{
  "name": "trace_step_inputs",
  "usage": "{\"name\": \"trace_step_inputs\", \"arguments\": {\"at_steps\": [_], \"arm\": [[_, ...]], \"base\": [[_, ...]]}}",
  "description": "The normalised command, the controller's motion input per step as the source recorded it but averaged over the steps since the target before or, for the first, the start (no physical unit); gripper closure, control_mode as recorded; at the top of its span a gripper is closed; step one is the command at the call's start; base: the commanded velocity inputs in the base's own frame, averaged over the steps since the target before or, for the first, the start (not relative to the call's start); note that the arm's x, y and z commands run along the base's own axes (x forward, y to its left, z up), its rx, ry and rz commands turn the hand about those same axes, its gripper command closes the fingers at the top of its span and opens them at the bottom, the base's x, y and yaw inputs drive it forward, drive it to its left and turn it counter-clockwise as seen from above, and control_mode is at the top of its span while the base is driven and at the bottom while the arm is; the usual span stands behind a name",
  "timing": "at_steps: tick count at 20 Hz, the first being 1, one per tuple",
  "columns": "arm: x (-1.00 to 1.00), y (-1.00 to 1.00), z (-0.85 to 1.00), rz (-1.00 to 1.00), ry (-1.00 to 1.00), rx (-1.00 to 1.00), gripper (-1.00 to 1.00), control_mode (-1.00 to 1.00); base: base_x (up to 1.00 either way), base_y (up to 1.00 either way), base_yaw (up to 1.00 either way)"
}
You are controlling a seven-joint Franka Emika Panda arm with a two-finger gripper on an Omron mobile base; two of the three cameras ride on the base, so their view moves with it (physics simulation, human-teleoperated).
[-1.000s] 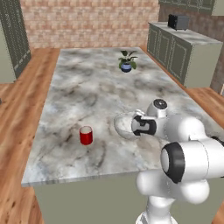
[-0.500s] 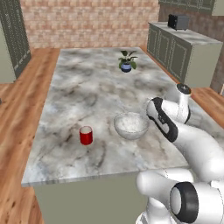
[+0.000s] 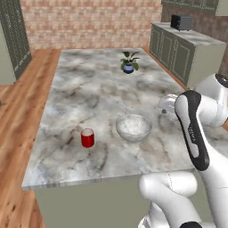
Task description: Clear the mugs and bowl far away from the sink.
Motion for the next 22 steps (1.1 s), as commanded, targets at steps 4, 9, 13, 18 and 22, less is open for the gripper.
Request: {"name": "trace_step_inputs", "arguments": {"at_steps": [4, 9, 13, 18, 22], "arm": [[-0.92, 0.07, 0.58, 0.09, -0.12, -0.18, -1.00, -1.00], [-0.86, 0.23, 0.53, 0.00, -0.04, -0.14, -1.00, -1.00], [-0.84, 0.10, 0.44, -0.03, -0.11, -0.10, -1.00, -1.00], [-0.86, 0.06, 0.40, 0.00, -0.14, -0.04, -1.00, -1.00], [-0.21, 0.00, 0.06, 0.00, 0.00, 0.00, -1.00, 1.00]], "base": [[0.00, 0.00, 0.00], [0.00, 0.00, 0.00], [0.00, 0.00, 0.00], [0.00, 0.00, 0.00], [-0.44, 0.28, 0.05]]}}
